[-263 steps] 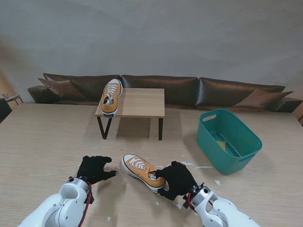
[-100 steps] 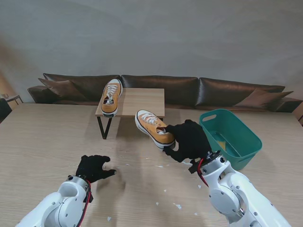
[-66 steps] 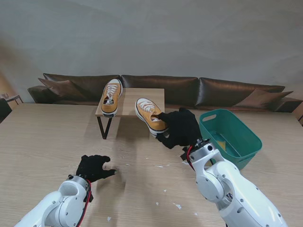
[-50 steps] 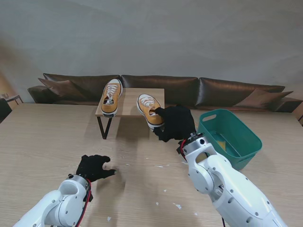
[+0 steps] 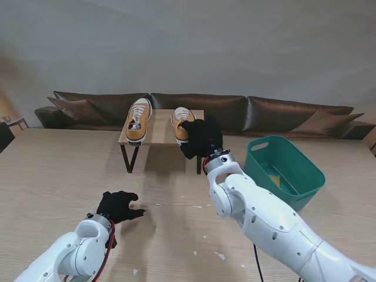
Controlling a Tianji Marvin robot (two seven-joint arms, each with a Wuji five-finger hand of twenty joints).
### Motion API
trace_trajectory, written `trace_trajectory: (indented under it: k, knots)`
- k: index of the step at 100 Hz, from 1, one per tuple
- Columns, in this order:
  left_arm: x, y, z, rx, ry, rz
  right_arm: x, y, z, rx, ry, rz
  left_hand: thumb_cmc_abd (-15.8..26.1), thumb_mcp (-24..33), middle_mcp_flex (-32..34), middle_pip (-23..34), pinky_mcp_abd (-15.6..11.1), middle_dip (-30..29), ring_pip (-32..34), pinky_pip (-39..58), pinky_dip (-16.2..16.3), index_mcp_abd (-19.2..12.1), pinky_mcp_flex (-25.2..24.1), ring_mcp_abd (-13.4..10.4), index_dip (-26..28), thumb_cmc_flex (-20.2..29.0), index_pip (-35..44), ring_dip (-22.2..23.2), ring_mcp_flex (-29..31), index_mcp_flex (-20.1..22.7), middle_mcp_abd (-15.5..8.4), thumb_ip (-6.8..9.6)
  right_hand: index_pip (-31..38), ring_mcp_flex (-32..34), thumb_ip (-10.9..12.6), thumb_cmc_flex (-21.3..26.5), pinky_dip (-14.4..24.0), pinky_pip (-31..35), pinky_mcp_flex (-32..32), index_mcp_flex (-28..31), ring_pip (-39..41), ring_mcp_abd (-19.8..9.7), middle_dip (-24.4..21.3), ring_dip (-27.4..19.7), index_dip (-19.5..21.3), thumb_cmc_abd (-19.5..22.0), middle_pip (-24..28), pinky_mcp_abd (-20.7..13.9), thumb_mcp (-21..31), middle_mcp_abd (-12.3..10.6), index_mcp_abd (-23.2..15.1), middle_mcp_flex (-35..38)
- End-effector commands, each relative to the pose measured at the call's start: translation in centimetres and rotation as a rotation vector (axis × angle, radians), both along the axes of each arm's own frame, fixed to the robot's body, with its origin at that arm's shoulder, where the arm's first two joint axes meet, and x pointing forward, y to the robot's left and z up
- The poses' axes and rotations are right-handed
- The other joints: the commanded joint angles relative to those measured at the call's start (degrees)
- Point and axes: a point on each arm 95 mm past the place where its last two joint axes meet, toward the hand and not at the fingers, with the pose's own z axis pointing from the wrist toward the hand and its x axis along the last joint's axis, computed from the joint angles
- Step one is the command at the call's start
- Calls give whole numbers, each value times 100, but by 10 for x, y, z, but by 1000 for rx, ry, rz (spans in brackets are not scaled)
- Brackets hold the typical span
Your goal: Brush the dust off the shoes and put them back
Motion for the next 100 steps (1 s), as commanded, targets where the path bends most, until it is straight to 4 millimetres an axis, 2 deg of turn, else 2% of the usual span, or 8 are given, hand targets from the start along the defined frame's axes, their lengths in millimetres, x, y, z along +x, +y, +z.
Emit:
trace_trajectory:
  k: [1,45,57,65,70,88,95,100]
  knots:
    - [-1,-1,-2,-2,22,1,3,13,10,29,-2,7,276,-98,-71,-44,45,-44,-106,-163,51,-19,-102,53,-10,201,-56,-7,-21,-84,24,137,2346,-28,444,791,62,-35,1979,974,73,-879,80,13,654,599,-20,14,641,-926,1502,199]
    - [0,-1,-4,-4,28,9,31,42,-25,-9,73,-66,276,-85,-70,-40,42,-44,-96,-205,72,-17,-97,65,-14,197,-62,0,-22,-97,23,138,2314,-31,491,776,26,-41,1884,904,-31,-807,-51,-68,689,697,-1,63,517,-833,1482,84]
    - [0,-2,-5,-6,28,16,35,47,-33,-26,84,-75,277,-79,-72,-41,40,-44,-96,-215,81,-16,-93,73,-11,205,-55,0,-22,-82,40,139,2181,-33,675,623,-41,11,1821,831,-150,-794,-204,-156,793,900,-5,108,324,-754,1163,-15]
    - [0,-2,-5,-8,30,20,34,50,-37,-39,91,-76,277,-79,-74,-42,34,-45,-101,-228,84,-13,-100,74,-11,203,-52,-2,-32,-74,48,138,2007,-31,952,404,-79,6,1648,674,-437,-738,-312,-313,883,1063,-40,165,154,-680,795,-264]
    - [-1,-3,-5,-7,32,21,34,52,-39,-49,92,-78,277,-77,-79,-44,30,-45,-98,-236,85,-11,-104,65,-10,205,-51,-1,-28,-71,45,138,1856,-33,941,366,-94,0,1543,431,-581,-730,-358,-391,826,1059,-24,175,39,-639,783,-448]
    - [-3,-3,-7,-9,31,26,33,53,-41,-74,101,-88,279,-79,-69,-39,43,-44,-91,-249,101,-11,-88,73,-7,198,-43,4,-17,-53,60,138,1443,-46,484,426,-94,95,1039,-657,-1102,-453,-514,-682,198,995,183,337,-270,-506,776,-1167]
    - [-4,-3,-8,-11,33,30,33,51,-41,-88,108,-99,279,-76,-79,-43,39,-45,-98,-260,105,-11,-92,68,-12,201,-59,1,-34,-90,57,137,1261,-80,437,467,-72,141,808,-1067,-1329,-324,-562,-794,-19,1015,174,393,-329,-411,782,-1524]
    - [-4,-3,-8,-13,35,31,33,50,-40,-95,119,-110,276,-75,-79,-42,40,-45,-97,-268,108,2,-90,68,-10,202,-53,1,-29,-75,68,137,883,-234,515,424,-48,181,630,-1545,-1402,-245,-630,-808,-280,1109,127,427,-360,-326,955,-1863]
